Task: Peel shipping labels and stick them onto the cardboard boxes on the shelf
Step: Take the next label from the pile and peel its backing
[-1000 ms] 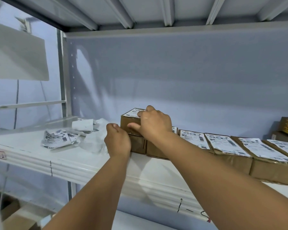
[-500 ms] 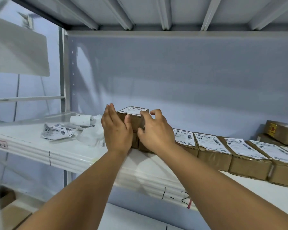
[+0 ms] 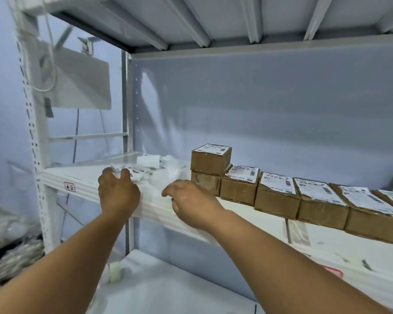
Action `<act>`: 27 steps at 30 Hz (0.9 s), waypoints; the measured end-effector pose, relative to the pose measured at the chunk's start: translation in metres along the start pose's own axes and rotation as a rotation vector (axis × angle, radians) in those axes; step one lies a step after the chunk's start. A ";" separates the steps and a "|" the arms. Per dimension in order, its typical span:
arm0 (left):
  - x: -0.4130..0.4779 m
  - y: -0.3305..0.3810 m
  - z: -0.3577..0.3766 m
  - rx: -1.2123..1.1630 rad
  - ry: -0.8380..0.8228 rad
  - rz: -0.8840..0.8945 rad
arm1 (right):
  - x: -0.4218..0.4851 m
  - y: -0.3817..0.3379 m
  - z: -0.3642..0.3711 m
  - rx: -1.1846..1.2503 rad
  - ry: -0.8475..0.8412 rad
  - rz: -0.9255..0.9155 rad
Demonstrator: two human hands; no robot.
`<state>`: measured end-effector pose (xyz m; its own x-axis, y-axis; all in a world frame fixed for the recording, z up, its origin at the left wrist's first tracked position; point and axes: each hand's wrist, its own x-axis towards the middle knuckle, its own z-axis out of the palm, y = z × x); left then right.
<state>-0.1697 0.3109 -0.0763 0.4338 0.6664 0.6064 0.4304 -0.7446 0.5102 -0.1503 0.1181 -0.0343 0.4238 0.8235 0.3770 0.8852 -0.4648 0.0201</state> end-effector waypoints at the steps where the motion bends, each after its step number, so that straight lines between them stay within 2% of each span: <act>1: 0.005 -0.008 0.000 -0.007 -0.046 -0.067 | 0.006 -0.003 0.005 -0.002 -0.024 -0.001; 6: 0.026 -0.031 0.006 0.011 -0.215 -0.165 | 0.035 -0.011 0.027 -0.002 -0.081 0.031; 11: 0.038 -0.036 0.019 0.051 -0.249 -0.076 | 0.052 -0.005 0.040 0.145 -0.178 0.133; 16: 0.046 -0.038 0.023 0.011 -0.217 -0.163 | 0.061 0.001 0.052 0.224 -0.158 0.180; 19: 0.053 -0.027 0.016 -0.200 -0.139 -0.385 | 0.059 0.001 0.052 0.242 -0.150 0.188; 21: 0.058 -0.016 0.013 -0.244 -0.131 -0.494 | 0.058 0.000 0.050 0.253 -0.135 0.191; 24: 0.059 -0.006 0.016 -0.095 -0.188 -0.471 | 0.058 0.001 0.050 0.262 -0.113 0.201; 27: 0.058 -0.007 0.026 -0.003 -0.125 -0.390 | 0.056 0.002 0.048 0.279 -0.102 0.206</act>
<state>-0.1266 0.3560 -0.0603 0.3313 0.8984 0.2883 0.5797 -0.4348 0.6891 -0.1153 0.1793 -0.0576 0.6031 0.7568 0.2520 0.7916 -0.5291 -0.3056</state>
